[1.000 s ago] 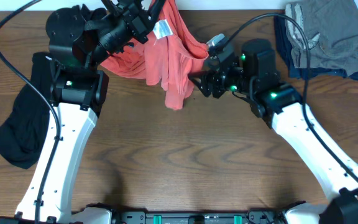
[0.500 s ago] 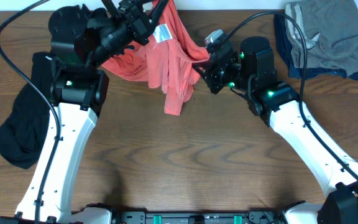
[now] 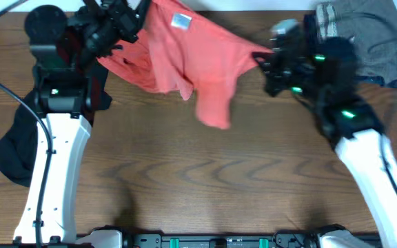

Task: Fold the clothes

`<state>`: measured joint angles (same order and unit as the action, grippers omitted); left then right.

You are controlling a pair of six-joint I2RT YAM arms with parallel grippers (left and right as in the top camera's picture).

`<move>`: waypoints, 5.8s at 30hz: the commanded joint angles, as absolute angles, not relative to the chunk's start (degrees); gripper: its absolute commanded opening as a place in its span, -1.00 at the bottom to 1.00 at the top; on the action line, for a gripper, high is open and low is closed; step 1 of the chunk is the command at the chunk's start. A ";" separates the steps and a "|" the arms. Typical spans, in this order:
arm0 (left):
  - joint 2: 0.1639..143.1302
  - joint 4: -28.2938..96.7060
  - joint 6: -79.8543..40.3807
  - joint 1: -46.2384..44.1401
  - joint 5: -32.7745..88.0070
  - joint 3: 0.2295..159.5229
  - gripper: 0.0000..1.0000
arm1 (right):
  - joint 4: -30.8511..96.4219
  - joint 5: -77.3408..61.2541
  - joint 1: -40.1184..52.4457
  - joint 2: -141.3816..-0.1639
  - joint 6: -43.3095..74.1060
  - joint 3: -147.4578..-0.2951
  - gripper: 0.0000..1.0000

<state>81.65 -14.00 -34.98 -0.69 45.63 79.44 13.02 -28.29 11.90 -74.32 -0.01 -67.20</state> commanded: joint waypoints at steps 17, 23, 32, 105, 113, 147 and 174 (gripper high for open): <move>56.64 -15.49 -16.58 1.15 47.09 80.62 -0.88 | 31.48 -18.85 1.67 -52.56 -2.26 -73.19 -0.98; 49.17 -9.30 -13.91 7.42 38.46 80.62 -0.88 | 31.86 -21.19 1.67 -51.88 -2.20 -73.19 -0.98; 49.45 0.78 -11.64 15.03 30.89 80.60 -0.88 | 29.19 -24.29 2.83 -54.70 -1.02 -73.19 -0.98; 86.96 39.44 11.55 -8.19 36.58 80.47 -0.88 | 5.04 20.80 15.88 -82.37 14.76 -82.17 -0.98; 91.15 41.30 16.97 -17.39 36.51 79.92 -0.88 | 10.90 20.56 11.86 -85.78 15.00 -82.17 -0.98; 117.34 24.40 18.83 -40.32 18.04 79.79 -0.85 | 22.15 10.00 2.22 -87.77 15.18 -82.06 -0.97; 120.68 22.96 18.83 -40.47 15.33 79.77 0.03 | 22.59 9.82 2.20 -87.79 15.18 -81.95 -0.80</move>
<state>120.44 22.63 18.28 -40.58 18.74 80.07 22.52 9.87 2.59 -87.64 15.33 -80.71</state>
